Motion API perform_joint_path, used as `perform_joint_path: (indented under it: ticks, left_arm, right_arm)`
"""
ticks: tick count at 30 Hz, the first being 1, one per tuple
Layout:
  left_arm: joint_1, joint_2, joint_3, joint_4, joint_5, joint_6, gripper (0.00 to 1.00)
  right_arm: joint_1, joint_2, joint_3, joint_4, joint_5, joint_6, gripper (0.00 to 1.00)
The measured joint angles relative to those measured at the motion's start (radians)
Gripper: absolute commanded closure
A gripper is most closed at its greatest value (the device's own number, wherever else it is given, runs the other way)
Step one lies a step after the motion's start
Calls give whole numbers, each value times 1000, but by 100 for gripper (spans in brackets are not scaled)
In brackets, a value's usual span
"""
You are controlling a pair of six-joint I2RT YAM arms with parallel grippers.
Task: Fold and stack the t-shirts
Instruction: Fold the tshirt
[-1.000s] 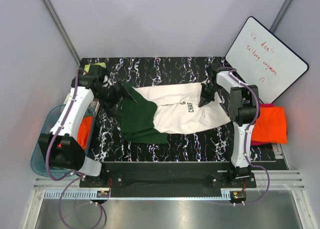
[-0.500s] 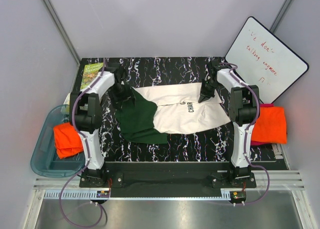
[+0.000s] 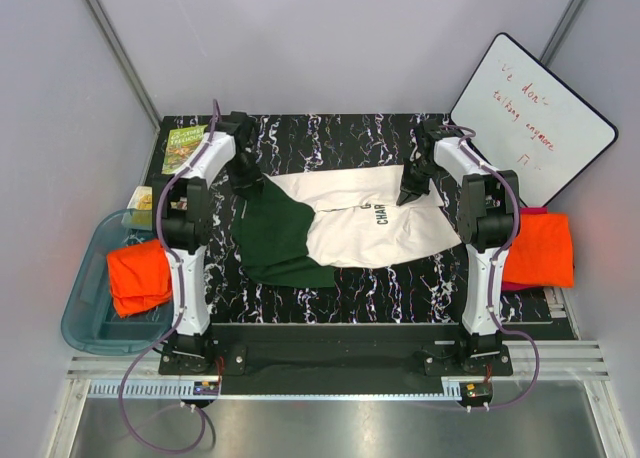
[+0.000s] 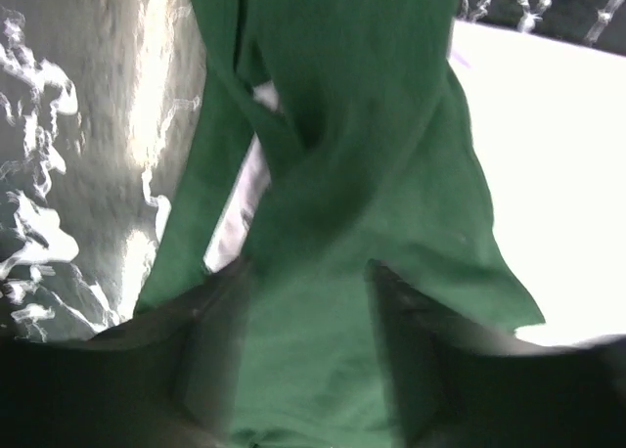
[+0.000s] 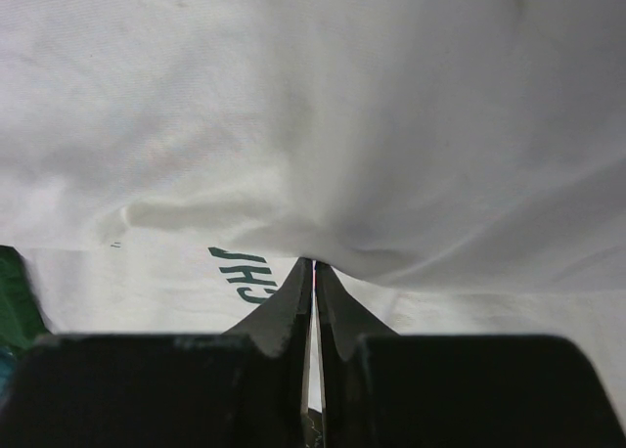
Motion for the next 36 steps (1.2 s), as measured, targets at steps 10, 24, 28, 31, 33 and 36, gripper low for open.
perform_joint_path:
  ticks: [10, 24, 28, 31, 33, 36]
  left_arm:
    - [0, 82, 111, -11, -15, 26, 100]
    - [40, 59, 307, 63, 14, -29, 100]
    - [66, 153, 384, 78, 39, -53, 100]
    - [80, 229, 421, 87, 66, -70, 82]
    - [89, 270, 432, 90, 89, -78, 57]
    - [104, 306, 434, 88, 130, -79, 8]
  right_arm:
    - [0, -6, -19, -4, 5, 0, 90]
    - [0, -16, -47, -5, 31, 0, 90]
    - [0, -22, -43, -6, 34, 0, 89]
    - [0, -23, -35, -8, 35, 0, 89]
    - [0, -23, -32, -7, 35, 0, 89]
    - [0, -25, -31, -7, 42, 0, 89]
